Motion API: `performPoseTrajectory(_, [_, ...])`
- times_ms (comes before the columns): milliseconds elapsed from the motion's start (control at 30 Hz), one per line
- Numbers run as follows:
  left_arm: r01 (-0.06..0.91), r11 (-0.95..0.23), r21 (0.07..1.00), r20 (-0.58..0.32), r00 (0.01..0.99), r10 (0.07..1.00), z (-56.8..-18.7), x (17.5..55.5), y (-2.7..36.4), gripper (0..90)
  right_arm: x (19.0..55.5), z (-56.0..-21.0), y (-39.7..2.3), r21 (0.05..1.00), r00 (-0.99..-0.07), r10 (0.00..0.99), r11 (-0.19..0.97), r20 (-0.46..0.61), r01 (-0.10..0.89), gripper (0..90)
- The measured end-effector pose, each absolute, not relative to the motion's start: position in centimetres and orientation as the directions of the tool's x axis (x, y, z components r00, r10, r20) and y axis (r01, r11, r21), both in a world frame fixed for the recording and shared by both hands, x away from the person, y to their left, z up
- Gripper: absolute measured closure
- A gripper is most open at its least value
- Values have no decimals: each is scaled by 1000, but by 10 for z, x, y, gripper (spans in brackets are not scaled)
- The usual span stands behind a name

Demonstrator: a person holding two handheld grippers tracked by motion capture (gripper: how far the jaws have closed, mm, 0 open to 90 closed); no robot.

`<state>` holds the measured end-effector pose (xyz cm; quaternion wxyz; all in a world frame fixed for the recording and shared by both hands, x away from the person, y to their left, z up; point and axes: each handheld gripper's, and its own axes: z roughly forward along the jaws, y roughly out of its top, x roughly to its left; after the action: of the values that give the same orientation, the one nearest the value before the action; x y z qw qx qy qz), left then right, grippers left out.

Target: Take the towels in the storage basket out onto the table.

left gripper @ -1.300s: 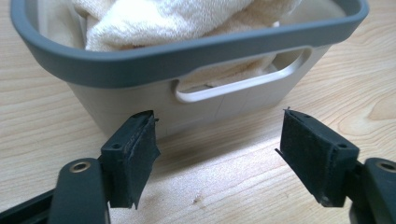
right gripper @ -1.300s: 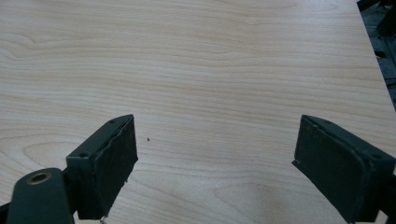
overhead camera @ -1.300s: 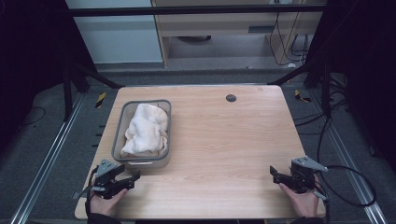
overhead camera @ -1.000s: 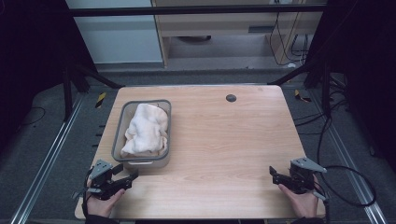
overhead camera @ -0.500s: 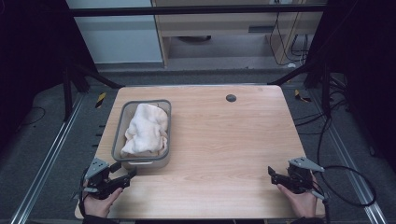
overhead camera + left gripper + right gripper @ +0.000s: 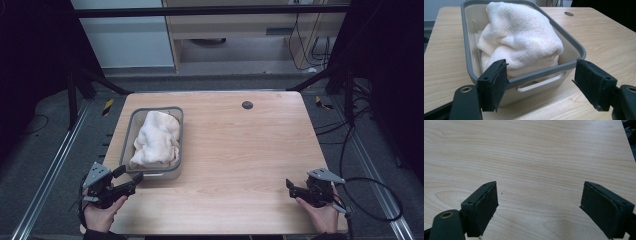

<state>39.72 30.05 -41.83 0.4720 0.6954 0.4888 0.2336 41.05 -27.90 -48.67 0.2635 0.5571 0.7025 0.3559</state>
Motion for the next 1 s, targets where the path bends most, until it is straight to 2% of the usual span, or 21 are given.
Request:
performPoseTrajectory(467, [449,-90,889,-131,437,890,-396,411,295,252,411,-487,-279,792,-242,970,137,14,595,138])
performPoseTrajectory(1000, [492,-110,864,-141,446,884,-377,438,296,247,412,-489,-278,783,-233,972,147,-3,605,138])
